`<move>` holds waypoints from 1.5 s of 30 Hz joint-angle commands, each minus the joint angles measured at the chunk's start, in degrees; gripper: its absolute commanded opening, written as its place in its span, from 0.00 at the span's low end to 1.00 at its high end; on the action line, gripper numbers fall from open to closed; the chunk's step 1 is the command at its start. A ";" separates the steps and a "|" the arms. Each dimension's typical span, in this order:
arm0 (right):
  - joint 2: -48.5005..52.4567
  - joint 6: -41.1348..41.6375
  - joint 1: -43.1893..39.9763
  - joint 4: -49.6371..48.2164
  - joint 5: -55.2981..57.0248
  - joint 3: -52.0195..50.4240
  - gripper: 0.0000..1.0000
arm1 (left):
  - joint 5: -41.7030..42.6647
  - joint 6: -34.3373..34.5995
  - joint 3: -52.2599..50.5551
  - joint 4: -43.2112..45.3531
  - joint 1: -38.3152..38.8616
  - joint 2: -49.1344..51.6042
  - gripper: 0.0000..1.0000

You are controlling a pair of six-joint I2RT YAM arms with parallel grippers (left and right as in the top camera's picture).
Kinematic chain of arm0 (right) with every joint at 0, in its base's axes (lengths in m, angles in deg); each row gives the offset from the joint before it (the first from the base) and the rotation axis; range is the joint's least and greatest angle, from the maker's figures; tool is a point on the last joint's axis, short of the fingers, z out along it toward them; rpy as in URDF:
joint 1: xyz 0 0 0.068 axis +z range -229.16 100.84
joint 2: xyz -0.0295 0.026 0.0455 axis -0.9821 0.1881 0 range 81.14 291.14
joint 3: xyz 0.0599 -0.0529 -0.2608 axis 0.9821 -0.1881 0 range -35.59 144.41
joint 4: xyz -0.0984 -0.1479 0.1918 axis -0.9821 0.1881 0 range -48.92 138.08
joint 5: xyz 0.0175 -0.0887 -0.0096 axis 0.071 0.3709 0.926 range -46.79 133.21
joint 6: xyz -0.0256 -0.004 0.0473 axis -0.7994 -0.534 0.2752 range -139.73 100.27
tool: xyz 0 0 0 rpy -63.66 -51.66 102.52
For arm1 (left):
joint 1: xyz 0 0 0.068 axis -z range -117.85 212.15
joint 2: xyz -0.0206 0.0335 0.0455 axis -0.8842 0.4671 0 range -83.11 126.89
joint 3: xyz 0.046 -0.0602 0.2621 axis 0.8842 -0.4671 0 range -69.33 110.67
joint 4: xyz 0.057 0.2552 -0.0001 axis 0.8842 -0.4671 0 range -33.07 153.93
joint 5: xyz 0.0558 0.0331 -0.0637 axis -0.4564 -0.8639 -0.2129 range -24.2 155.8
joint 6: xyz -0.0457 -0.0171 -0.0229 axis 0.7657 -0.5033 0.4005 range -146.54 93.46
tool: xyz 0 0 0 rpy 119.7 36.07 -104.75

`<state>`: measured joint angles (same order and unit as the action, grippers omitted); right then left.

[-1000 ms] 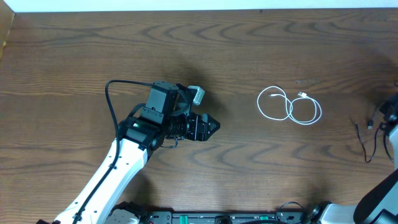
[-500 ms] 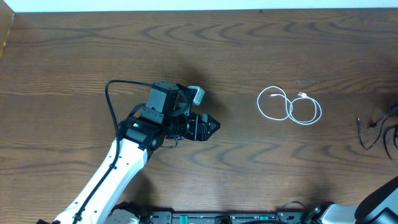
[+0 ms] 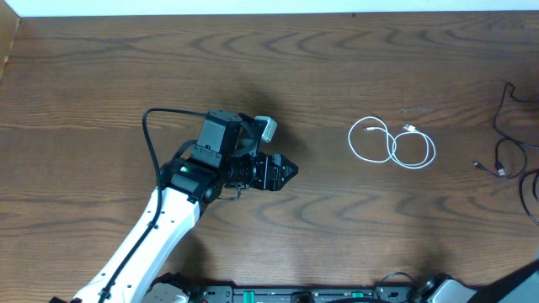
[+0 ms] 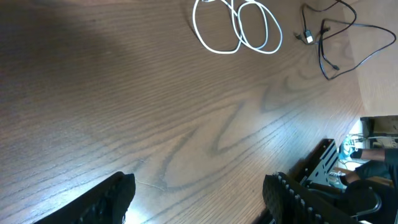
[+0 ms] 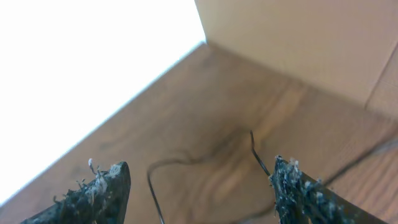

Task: Untangle cables

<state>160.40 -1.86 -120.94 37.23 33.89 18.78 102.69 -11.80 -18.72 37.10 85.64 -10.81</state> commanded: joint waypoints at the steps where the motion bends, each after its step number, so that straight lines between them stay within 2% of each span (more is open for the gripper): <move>1: -3.48 0.50 0.22 1.03 -3.08 0.70 0.69 | -1.84 -0.76 0.87 -0.13 0.07 0.37 0.71; 5: -3.67 -0.20 1.73 6.62 -8.15 0.70 0.62 | -1.79 -0.74 0.87 -0.17 0.07 0.37 0.70; 9: -2.75 -2.54 4.68 16.22 -7.37 0.70 0.54 | -1.77 -0.72 0.87 -0.20 0.09 0.37 0.71; 11: -1.79 -3.58 5.97 20.50 -3.48 0.70 0.55 | -1.77 -0.72 0.87 -0.22 0.09 0.37 0.71; 14: 0.15 -5.07 7.56 25.75 7.63 0.70 0.62 | -1.79 -0.72 0.87 -0.79 0.09 0.37 0.71; 17: 1.92 -8.50 8.48 27.06 13.16 0.70 0.65 | -1.79 -0.74 0.87 -1.20 0.07 0.37 0.71; 20: 3.72 -10.86 8.79 28.09 16.33 0.70 0.64 | -1.79 -0.74 0.87 -1.22 0.07 0.37 0.71; 26: 8.22 -15.82 8.76 28.55 16.52 0.70 0.66 | -1.79 -0.74 0.87 -1.22 0.07 0.37 0.71; 31: 10.47 -15.87 8.76 27.06 16.96 0.70 0.63 | -1.79 -0.74 0.87 -1.22 0.07 0.37 0.71; 36: 11.78 -15.85 8.76 23.10 16.94 0.70 0.50 | -1.79 -0.74 0.87 -1.22 0.07 0.37 0.71; 37: 11.78 -15.85 8.74 22.71 16.96 0.70 0.42 | -1.79 -0.74 0.87 -1.22 0.07 0.37 0.71; 41: 11.76 -16.28 8.72 20.39 16.92 0.70 0.19 | -1.79 -0.74 0.87 -1.22 0.07 0.37 0.70; 43: 11.72 -18.58 8.72 19.89 16.92 0.70 0.02 | -1.79 -0.74 0.87 -1.22 0.07 0.37 0.71; 45: 11.58 -21.09 8.72 19.91 16.92 0.70 0.01 | -1.79 -0.74 0.87 -1.25 0.07 0.37 0.71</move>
<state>171.70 -19.13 -112.76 57.31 50.52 19.06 101.42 -11.80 -18.72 35.86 85.64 -10.81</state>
